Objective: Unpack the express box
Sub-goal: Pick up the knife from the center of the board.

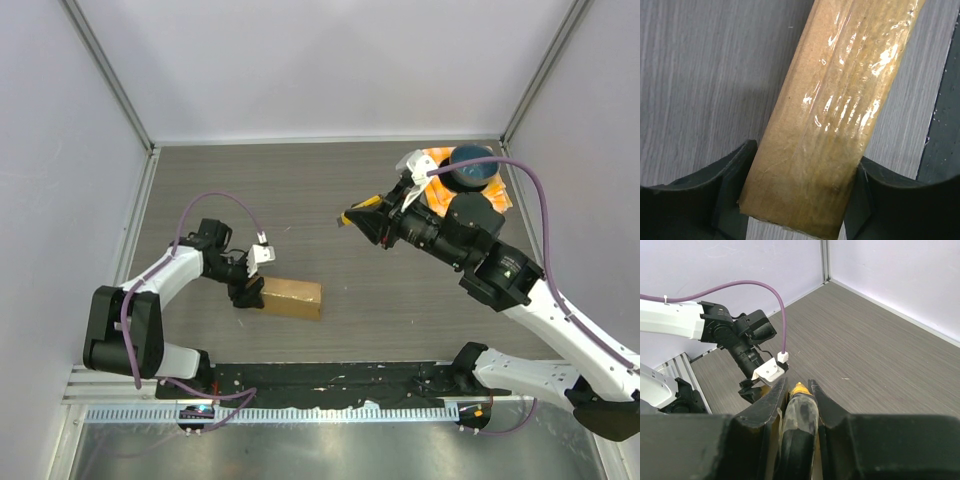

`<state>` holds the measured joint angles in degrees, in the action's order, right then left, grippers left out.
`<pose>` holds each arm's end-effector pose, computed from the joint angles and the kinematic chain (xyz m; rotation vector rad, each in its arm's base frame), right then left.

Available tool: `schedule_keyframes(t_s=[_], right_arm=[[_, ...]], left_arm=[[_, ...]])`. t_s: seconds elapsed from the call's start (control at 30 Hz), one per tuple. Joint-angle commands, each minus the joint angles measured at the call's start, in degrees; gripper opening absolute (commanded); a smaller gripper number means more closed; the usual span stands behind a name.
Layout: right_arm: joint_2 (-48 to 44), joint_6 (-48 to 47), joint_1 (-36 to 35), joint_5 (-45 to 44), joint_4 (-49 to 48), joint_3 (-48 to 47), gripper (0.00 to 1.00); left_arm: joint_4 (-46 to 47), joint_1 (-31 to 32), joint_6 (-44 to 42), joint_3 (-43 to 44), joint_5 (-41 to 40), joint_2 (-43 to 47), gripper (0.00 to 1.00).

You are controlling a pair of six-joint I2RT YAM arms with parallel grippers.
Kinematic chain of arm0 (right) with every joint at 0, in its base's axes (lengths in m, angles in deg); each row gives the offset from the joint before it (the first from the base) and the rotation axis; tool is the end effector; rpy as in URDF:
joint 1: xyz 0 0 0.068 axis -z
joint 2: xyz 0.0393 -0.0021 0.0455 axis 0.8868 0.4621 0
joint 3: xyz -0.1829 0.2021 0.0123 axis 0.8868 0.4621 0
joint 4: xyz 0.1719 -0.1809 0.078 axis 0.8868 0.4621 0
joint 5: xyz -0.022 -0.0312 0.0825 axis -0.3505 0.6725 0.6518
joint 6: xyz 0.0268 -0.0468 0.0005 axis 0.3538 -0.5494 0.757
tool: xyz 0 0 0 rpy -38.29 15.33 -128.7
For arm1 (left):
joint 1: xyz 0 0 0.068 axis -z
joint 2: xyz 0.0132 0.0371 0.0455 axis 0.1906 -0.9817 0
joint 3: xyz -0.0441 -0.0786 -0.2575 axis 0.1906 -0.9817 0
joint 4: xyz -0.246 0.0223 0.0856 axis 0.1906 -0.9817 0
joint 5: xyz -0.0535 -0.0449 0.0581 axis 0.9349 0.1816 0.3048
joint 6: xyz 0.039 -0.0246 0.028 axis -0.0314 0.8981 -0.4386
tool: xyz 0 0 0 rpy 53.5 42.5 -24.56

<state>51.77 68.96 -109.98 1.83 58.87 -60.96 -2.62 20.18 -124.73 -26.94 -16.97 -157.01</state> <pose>0.1328 0.1498 0.4429 -0.6384 1.5069 0.8084 0.2161 -0.0607 0.1745 1.4457 2.0620 -0.8722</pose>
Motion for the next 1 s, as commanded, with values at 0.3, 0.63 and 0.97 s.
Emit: schedule_keyframes(t_s=[0.3, 0.63, 0.97], right_arm=[[-0.03, 0.22, -0.22, 2.21, -2.46, -4.02, 0.01], [-4.86, 0.4, -0.13, 1.51, -2.2, -2.18, 0.01], [-12.42, -0.22, -0.13, -0.77, -0.71, 2.13, 0.01]], left_arm=[[-13.99, 3.88, 1.67, 16.22, -11.75, 7.07, 0.46], [-34.12, 25.25, 5.09, 31.25, -47.24, 2.08, 0.23], [-41.42, 33.25, 13.7, 34.59, -75.38, -5.66, 0.13]])
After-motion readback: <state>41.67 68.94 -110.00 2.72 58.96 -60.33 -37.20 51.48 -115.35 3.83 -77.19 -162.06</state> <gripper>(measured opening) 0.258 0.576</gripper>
